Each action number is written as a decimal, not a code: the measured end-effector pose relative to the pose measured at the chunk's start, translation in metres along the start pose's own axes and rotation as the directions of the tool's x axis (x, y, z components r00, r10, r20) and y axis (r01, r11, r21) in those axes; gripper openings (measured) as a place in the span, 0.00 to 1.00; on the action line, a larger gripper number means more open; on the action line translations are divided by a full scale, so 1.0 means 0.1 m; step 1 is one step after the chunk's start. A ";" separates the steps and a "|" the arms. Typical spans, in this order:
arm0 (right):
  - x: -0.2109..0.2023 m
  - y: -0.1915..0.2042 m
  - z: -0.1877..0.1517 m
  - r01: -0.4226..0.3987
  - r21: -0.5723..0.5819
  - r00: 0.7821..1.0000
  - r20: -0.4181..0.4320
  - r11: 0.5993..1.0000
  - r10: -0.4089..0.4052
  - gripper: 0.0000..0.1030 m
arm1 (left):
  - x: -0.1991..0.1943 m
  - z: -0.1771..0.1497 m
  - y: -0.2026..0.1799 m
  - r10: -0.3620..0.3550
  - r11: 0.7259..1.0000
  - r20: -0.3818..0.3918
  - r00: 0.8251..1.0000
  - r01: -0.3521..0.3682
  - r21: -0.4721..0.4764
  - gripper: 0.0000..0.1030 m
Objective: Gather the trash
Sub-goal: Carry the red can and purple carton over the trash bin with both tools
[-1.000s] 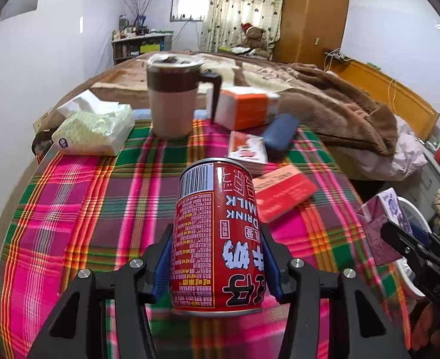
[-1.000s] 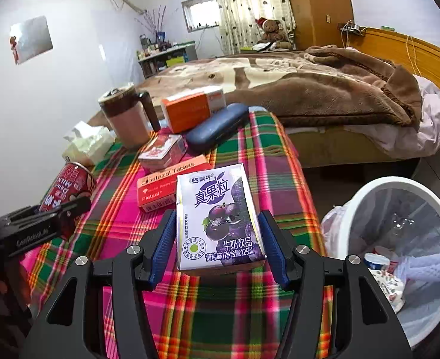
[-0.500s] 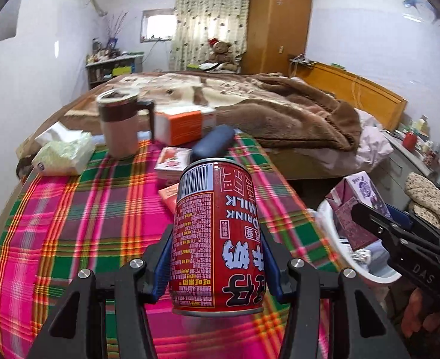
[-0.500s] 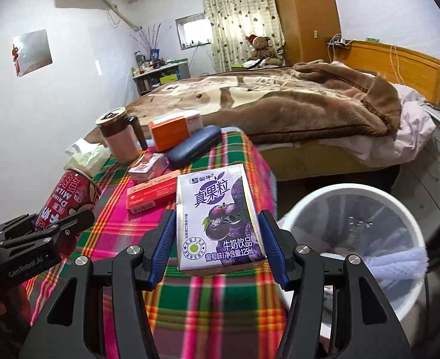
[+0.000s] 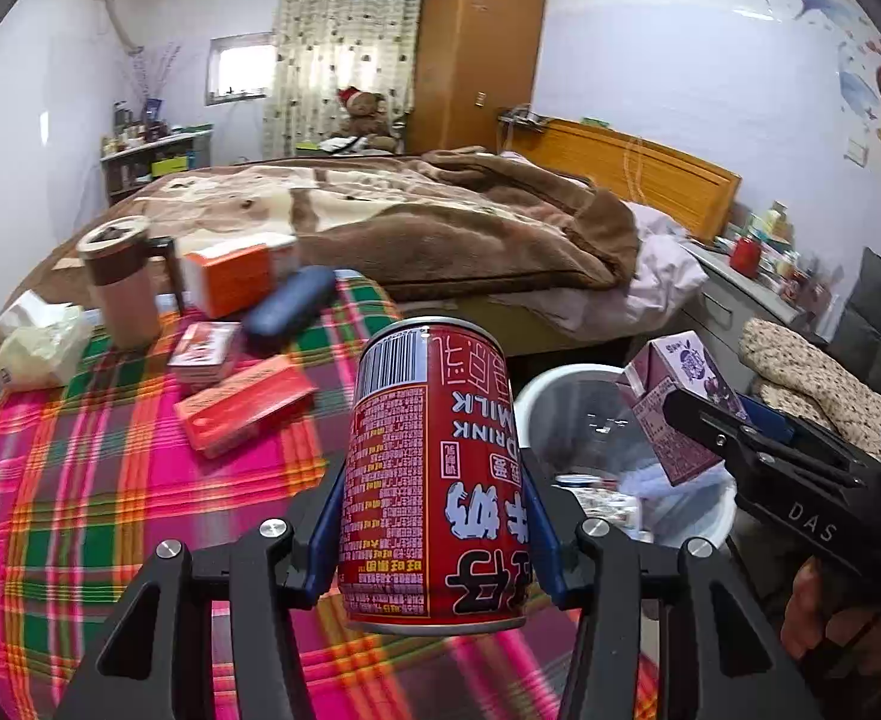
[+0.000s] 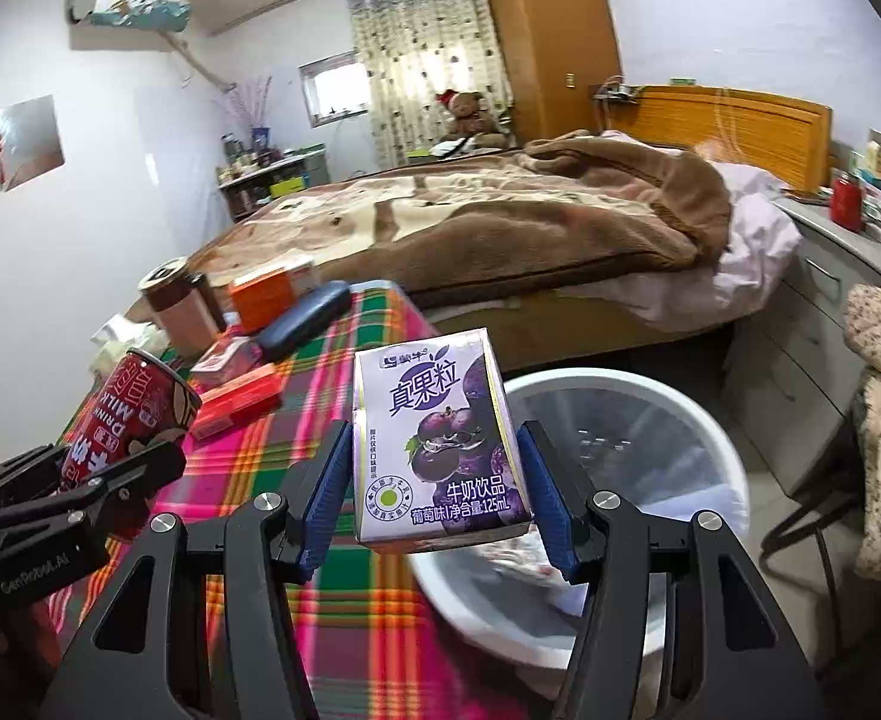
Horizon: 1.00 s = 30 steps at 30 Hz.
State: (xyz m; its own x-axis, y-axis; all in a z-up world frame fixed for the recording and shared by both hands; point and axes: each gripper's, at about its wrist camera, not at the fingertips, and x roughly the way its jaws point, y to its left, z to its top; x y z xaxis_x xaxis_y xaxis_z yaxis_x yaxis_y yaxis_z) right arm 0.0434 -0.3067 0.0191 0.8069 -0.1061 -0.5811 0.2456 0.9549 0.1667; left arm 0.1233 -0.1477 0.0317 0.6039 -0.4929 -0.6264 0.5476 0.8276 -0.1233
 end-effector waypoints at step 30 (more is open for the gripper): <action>0.35 -1.05 -0.08 0.120 0.067 0.983 -0.144 0.991 -0.109 0.56 | 1.00 -0.03 -1.11 -0.117 0.986 -0.156 0.981 0.133 0.098 0.51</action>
State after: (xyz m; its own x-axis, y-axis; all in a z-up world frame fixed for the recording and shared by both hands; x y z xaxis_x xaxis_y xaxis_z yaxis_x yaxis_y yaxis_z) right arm 0.0418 -0.4081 -0.0255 0.6892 -0.1686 -0.7047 0.3759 0.9146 0.1488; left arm 0.1210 -0.2883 -0.0197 0.4381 -0.5382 -0.7200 0.6770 0.7245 -0.1296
